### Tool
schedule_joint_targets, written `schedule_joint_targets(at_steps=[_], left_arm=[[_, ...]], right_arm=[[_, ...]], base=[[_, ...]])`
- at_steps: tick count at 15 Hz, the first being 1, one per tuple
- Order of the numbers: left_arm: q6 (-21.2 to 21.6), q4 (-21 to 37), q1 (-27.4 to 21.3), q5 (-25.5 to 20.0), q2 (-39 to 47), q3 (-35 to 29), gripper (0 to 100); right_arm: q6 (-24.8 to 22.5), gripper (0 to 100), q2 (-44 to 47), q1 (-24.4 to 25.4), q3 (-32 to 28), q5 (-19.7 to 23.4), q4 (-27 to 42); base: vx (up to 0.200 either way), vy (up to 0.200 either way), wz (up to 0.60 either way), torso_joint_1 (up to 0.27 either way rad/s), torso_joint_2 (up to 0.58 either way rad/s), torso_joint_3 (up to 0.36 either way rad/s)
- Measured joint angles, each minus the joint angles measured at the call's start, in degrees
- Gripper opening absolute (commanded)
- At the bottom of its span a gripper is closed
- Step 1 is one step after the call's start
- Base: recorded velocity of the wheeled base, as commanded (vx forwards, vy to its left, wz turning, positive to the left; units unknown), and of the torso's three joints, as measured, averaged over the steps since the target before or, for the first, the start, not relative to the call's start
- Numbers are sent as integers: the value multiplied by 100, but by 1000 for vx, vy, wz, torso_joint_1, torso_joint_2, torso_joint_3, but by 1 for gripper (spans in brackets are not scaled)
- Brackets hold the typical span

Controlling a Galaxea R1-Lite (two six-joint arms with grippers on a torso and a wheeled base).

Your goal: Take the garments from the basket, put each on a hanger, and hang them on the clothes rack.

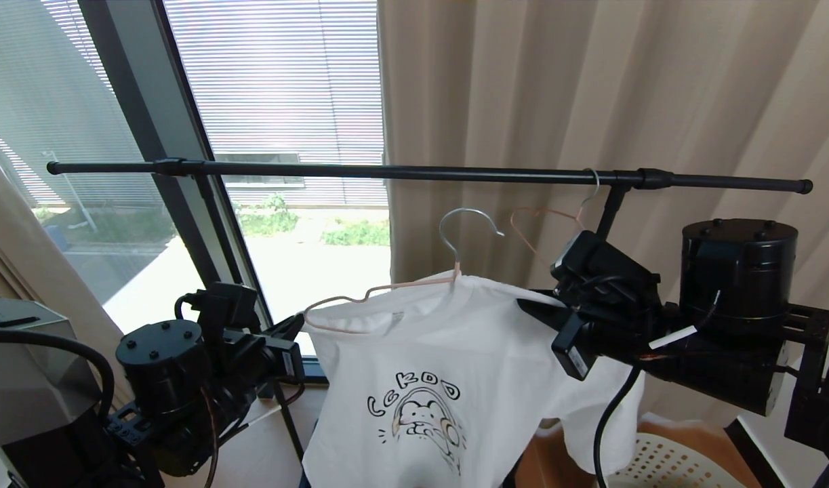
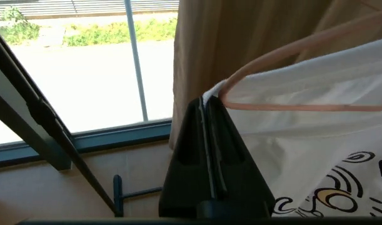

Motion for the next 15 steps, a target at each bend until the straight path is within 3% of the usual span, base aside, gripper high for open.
schedule_joint_targets(at_steps=[7,15], left_arm=[[2,0,-11,-24,-286,30,0],[154,4,-646,2,-727,297,0]], right_arm=[[-119,0,106,-99,30,0,-27],[-35,0,397,193,-41,22,-76]], base=[[0,0,0,0,0,0],[0,0,0,0,0,0]])
